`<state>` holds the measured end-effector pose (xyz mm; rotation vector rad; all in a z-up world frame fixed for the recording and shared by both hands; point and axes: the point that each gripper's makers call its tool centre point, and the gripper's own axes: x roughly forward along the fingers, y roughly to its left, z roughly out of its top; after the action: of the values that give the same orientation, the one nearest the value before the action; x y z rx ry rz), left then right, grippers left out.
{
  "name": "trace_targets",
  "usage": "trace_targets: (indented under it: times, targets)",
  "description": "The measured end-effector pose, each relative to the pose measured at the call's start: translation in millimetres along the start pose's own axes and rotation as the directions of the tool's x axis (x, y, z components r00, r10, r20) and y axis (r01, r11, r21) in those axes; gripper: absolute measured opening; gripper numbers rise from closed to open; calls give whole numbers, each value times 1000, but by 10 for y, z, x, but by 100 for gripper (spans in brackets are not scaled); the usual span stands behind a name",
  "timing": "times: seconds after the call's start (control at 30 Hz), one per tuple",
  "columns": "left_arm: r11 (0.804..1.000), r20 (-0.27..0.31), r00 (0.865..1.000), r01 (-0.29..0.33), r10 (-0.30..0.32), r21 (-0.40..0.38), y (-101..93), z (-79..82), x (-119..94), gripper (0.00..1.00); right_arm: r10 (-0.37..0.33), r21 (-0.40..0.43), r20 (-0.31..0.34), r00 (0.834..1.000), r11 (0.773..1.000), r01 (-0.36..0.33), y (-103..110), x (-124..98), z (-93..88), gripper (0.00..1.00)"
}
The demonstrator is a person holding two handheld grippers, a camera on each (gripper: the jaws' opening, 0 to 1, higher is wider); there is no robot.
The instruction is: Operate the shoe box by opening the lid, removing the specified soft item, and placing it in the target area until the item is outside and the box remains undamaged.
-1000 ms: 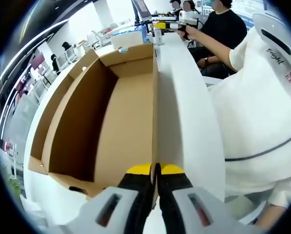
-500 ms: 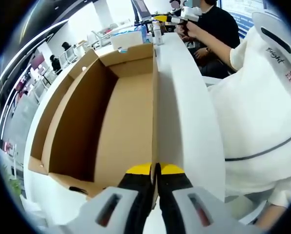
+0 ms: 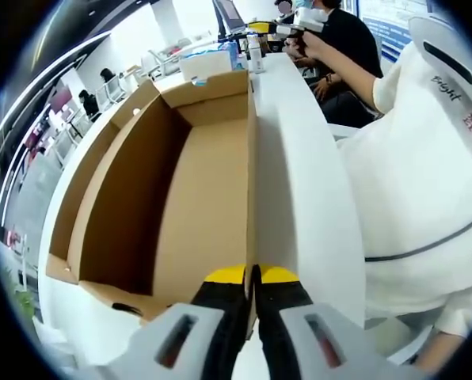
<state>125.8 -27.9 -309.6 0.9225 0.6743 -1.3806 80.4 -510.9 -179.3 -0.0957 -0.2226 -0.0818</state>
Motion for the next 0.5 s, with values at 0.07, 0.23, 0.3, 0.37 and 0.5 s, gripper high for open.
trace_targets:
  times: [0.07,0.23,0.3,0.37,0.5]
  targets:
    - [1000,0,1000,-1,1,1,0,0,0,3,5,-5,7,1000,1000,-5,37,7,55,62]
    - [1000,-1,1000,0,0,0,-2,2,1,2,-56,-103,-48,997,993,51,42,32,72,60]
    - [1000,-1,1000,0,0,1,-4,3,2,2,-44,-131,-56,997,991,37,125,64,83,60]
    - [1000,0,1000,-1,1,1,-5,5,1,3,-46,-170,-93,995,985,29,182,86,42,55]
    - [1000,2,1000,-4,4,2,-4,7,0,3,-59,-275,-111,992,961,26,271,141,10,47]
